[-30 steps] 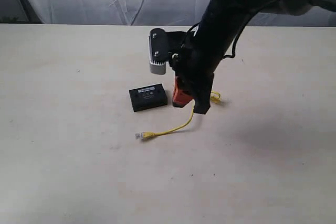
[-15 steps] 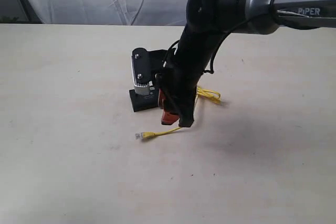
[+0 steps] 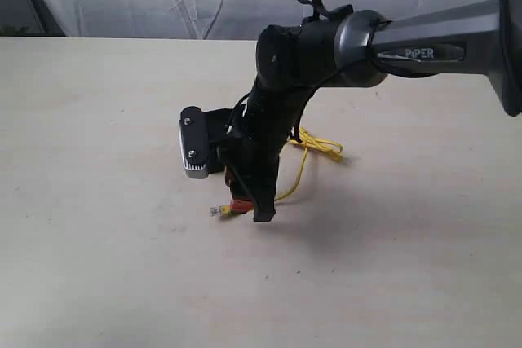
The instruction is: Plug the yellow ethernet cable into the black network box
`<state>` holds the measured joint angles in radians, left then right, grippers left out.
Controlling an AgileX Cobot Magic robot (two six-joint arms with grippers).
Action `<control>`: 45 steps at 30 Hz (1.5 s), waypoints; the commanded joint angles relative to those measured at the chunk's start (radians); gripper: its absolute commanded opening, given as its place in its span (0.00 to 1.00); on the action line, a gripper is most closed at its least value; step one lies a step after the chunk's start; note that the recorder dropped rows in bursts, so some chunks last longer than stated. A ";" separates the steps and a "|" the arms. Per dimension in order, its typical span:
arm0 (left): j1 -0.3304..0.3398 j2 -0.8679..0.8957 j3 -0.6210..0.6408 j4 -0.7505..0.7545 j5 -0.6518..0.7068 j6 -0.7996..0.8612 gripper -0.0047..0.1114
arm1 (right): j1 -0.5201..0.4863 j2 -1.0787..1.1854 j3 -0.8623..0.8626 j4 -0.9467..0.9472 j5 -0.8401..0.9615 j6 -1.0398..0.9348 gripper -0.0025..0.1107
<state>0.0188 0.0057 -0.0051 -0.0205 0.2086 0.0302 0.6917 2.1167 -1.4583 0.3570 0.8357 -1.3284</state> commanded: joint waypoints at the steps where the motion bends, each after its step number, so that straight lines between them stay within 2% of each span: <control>1: 0.001 -0.006 0.005 0.000 -0.011 -0.002 0.04 | -0.001 0.010 -0.006 -0.012 -0.013 -0.006 0.46; 10: 0.001 -0.006 0.005 0.000 -0.011 -0.002 0.04 | -0.001 0.054 -0.006 -0.016 -0.033 -0.006 0.46; 14: 0.001 -0.006 0.005 0.000 -0.011 -0.002 0.04 | -0.001 0.058 -0.006 -0.045 -0.044 -0.006 0.41; 20: 0.001 -0.006 0.005 0.000 -0.011 -0.002 0.04 | 0.002 0.075 -0.006 -0.057 -0.038 -0.006 0.40; 21: 0.001 -0.006 0.005 0.000 -0.011 -0.002 0.04 | 0.006 0.075 -0.006 -0.059 -0.038 -0.006 0.38; 23: 0.001 -0.006 0.005 0.000 -0.011 -0.002 0.04 | 0.011 0.075 -0.006 -0.061 -0.038 -0.006 0.28; 24: 0.001 -0.006 0.005 0.000 -0.011 -0.002 0.04 | 0.014 0.075 -0.006 -0.064 -0.038 -0.006 0.21; 25: 0.001 -0.006 0.005 0.000 -0.011 -0.002 0.04 | 0.019 0.075 -0.006 -0.079 -0.038 -0.006 0.06; 26: 0.001 -0.006 0.005 0.000 -0.011 -0.002 0.04 | 0.019 0.075 -0.006 -0.082 -0.038 -0.006 0.02; 31: 0.001 -0.006 0.005 0.000 -0.011 -0.002 0.04 | 0.019 0.073 -0.006 -0.082 -0.038 0.008 0.01; 34: 0.001 -0.006 0.005 0.000 -0.035 -0.002 0.04 | 0.019 0.056 -0.006 -0.117 -0.042 0.087 0.01; 37: 0.001 -0.006 0.005 -0.028 -0.073 -0.007 0.04 | 0.015 0.028 -0.006 -0.296 -0.024 0.355 0.01; 45: 0.001 -0.006 0.005 -0.225 -0.138 -0.009 0.04 | -0.058 0.010 -0.006 -0.299 0.086 0.643 0.01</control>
<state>0.0188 0.0057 -0.0051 -0.1612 0.1229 0.0263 0.6610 2.1435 -1.4642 0.0648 0.8878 -0.7782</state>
